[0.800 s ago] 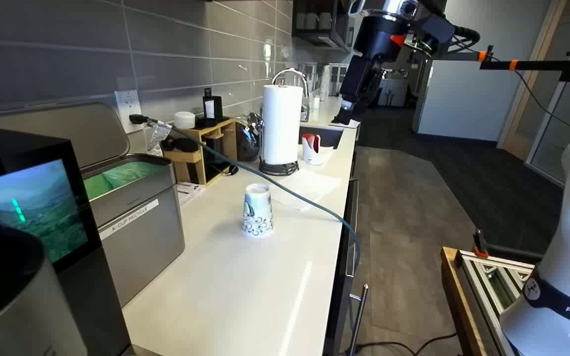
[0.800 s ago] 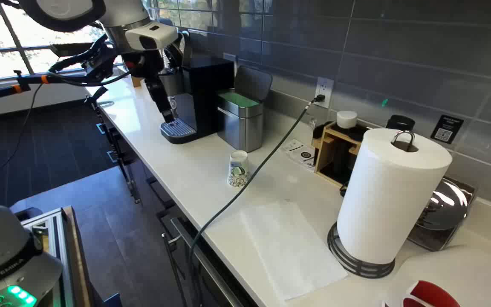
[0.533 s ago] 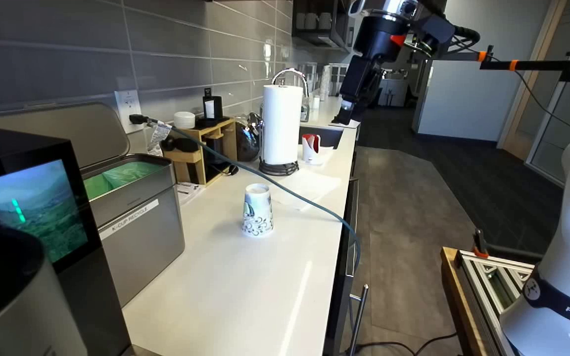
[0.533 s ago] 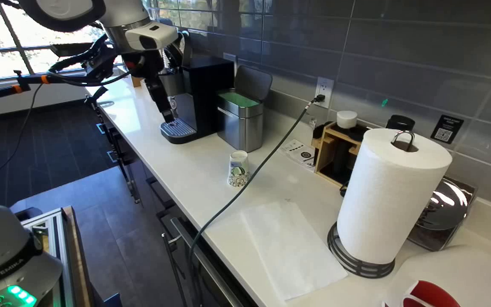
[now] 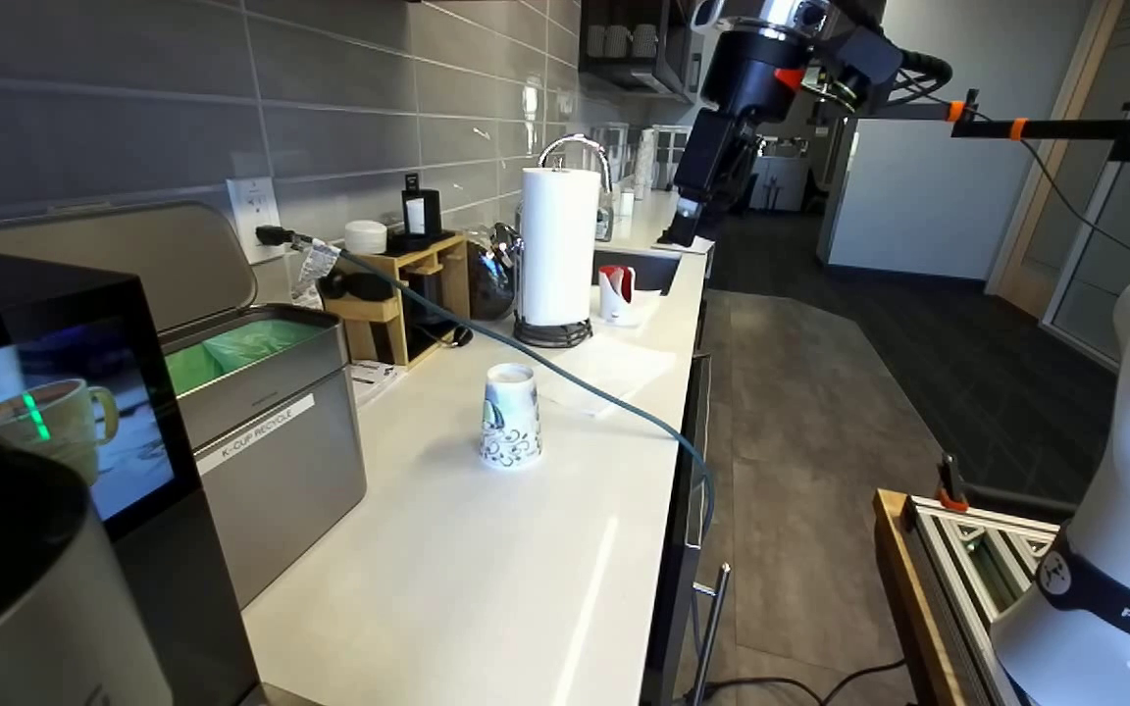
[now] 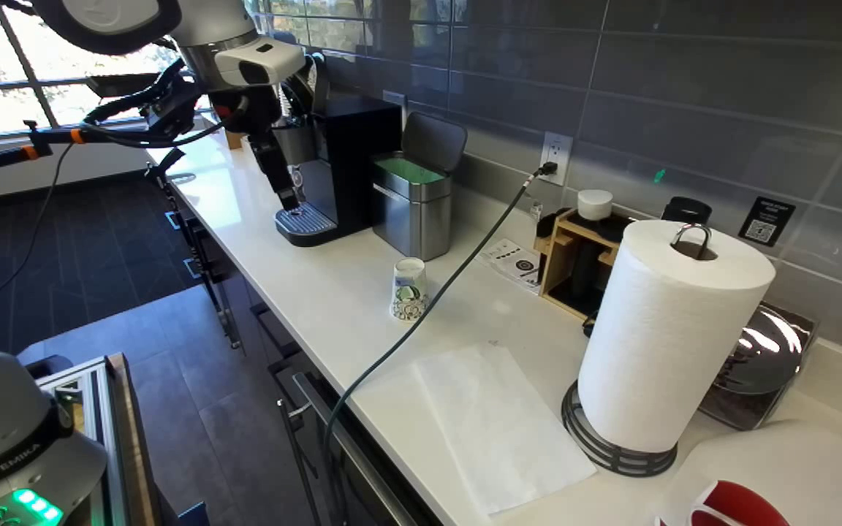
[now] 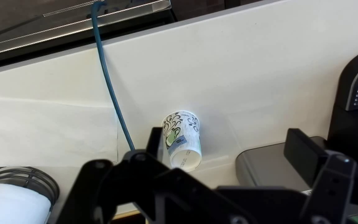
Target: Place the coffee cup upright.
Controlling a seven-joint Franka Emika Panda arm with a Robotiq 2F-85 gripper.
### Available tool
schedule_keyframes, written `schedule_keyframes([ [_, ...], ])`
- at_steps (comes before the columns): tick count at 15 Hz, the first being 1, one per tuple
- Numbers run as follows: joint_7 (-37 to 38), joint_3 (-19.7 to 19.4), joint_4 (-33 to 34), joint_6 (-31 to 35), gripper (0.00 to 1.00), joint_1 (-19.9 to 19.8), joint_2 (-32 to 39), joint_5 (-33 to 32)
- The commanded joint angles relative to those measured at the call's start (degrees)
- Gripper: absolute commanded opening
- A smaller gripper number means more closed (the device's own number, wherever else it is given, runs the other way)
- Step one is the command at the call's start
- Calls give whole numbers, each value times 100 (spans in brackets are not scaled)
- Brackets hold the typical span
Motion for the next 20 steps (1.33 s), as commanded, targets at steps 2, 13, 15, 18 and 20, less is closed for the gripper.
schedule_keyframes([
  [2, -18, 24, 9, -11, 100, -30, 4, 20],
  [13, -65, 217, 96, 421, 100, 27, 192, -167],
  [15, -169, 511, 200, 814, 100, 105, 439, -492],
  [18, -81, 1009, 367, 1103, 100, 121, 876, -1077],
  [20, 3, 1321, 574, 1234, 100, 85, 1256, -1611],
])
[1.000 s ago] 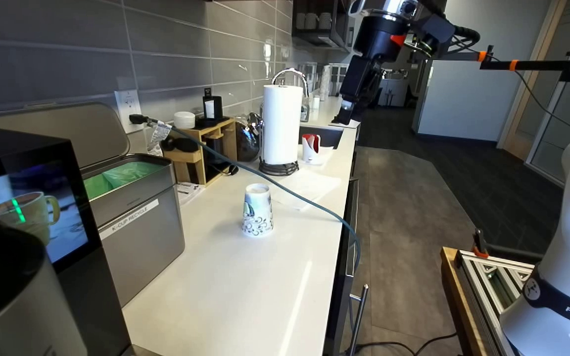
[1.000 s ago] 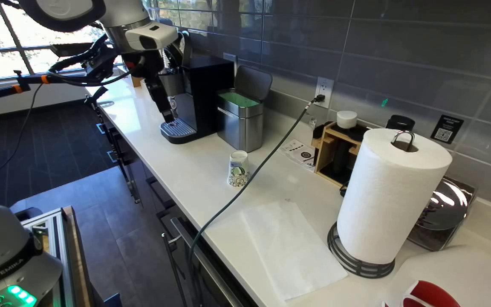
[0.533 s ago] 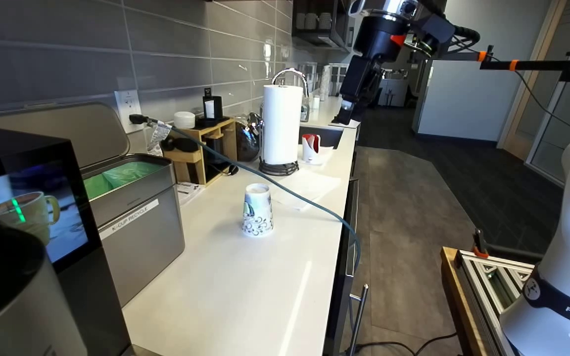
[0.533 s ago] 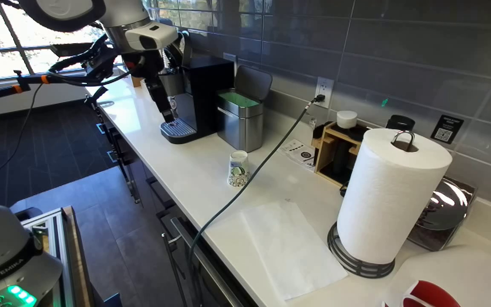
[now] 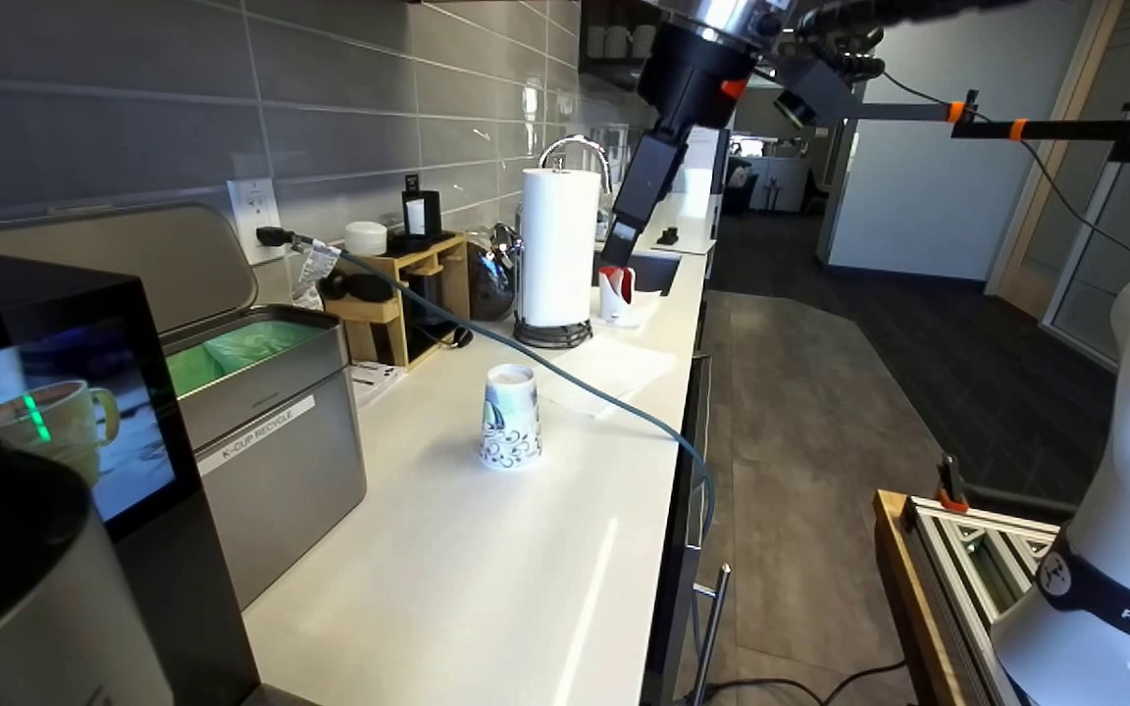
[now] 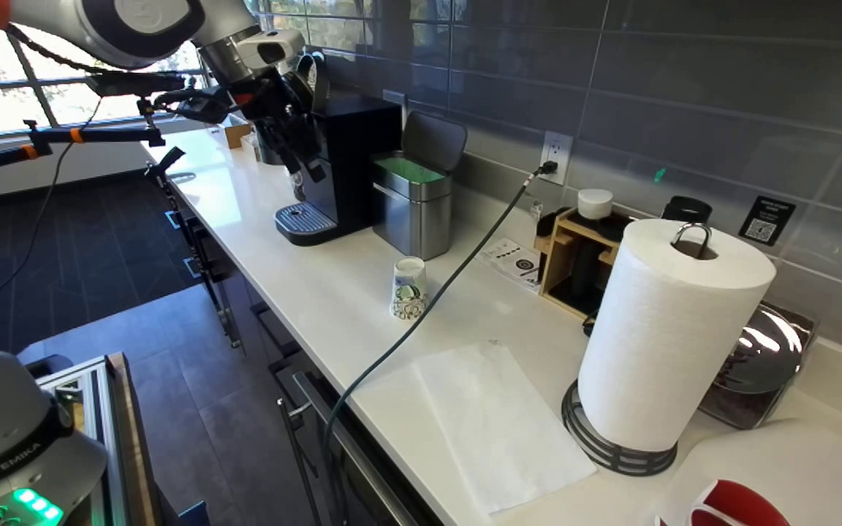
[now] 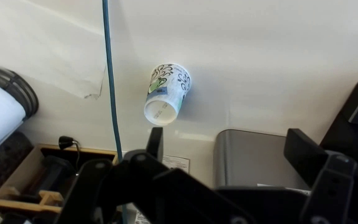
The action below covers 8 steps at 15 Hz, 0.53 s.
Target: Place the coffee cup upright.
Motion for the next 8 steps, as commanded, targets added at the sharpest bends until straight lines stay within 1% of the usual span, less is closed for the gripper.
schedule_keyframes([
  [1, 182, 491, 508, 205, 100, -55, 840, -1006],
  [4, 354, 841, 957, 133, 100, -58, 1451, -2037],
  [5, 519, 994, 1053, 115, 100, -13, 1672, -2425],
  [8, 837, 1198, 1458, -23, 100, 90, 2367, -3681],
])
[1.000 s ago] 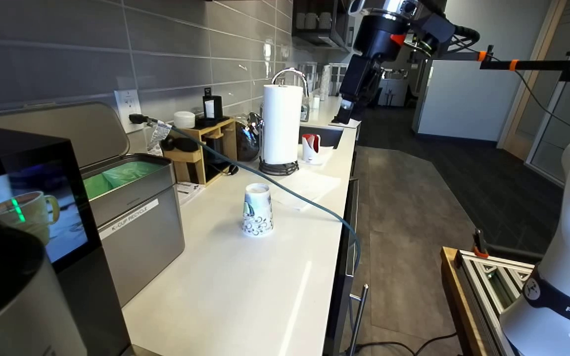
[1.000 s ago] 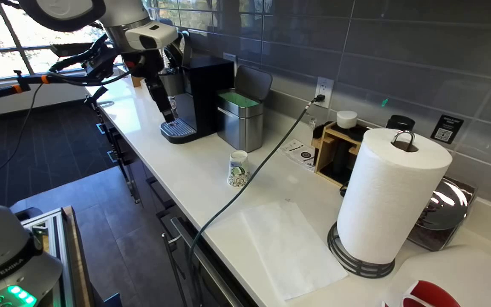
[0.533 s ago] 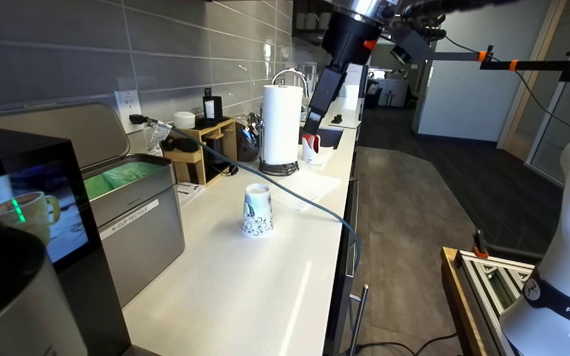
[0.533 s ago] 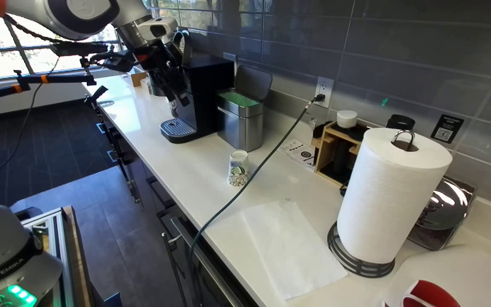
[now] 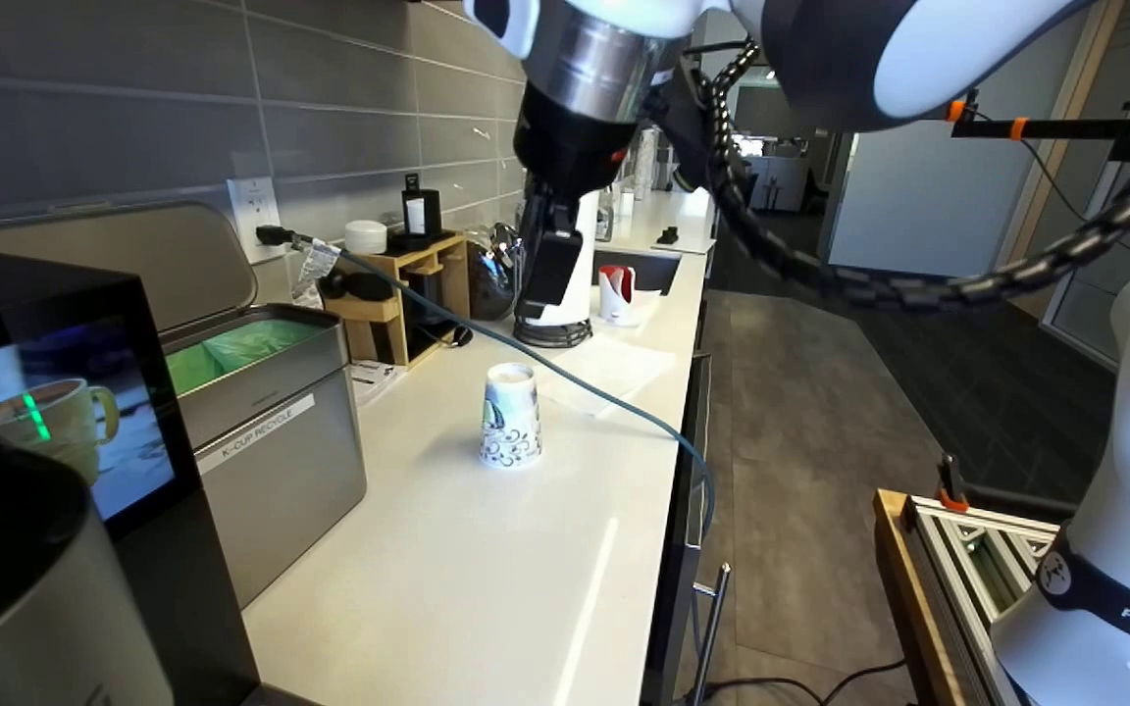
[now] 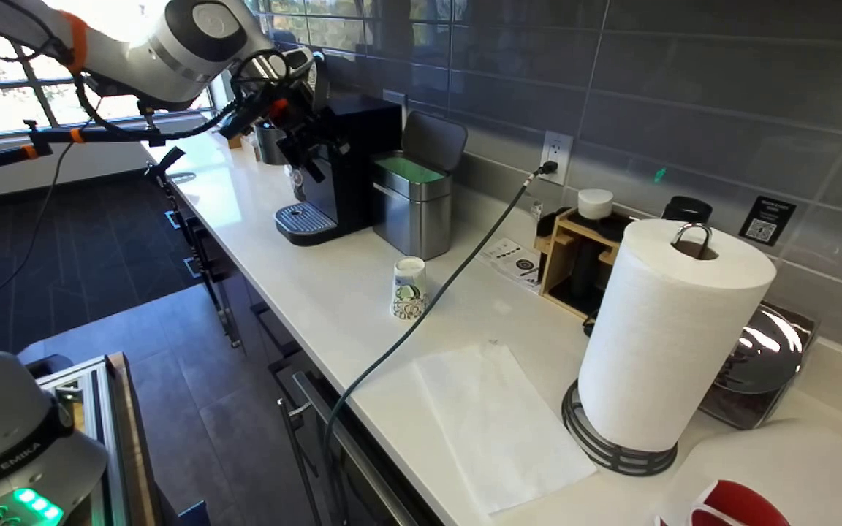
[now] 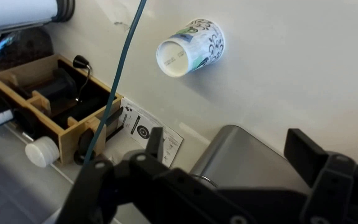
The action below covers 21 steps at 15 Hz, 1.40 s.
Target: Place the coffee cup upright.
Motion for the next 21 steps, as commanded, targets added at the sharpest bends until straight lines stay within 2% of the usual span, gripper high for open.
schedule_keyframes([
  [1, 472, 185, 660, -269, 100, 150, 1040, -1524],
  [4, 682, 3, 1126, -708, 100, 434, 1824, -2800],
  [7, 550, -273, 1562, -1363, 100, 730, 2478, -3671],
  [8, 372, -337, 1706, -1666, 100, 829, 2611, -3742],
  [9, 508, -394, 1293, -1194, 100, 793, 2175, -3399],
  [11, 458, -461, 1537, -1440, 100, 875, 2476, -3577],
  [14, 416, -469, 1657, -1512, 100, 910, 2568, -3612],
  [16, -38, -546, 1867, -2275, 100, 978, 2892, -3386],
  [18, -208, -636, 1915, -2745, 100, 1033, 3089, -3516],
  [21, -887, -689, 1963, -3117, 100, 1040, 3329, -3478],
])
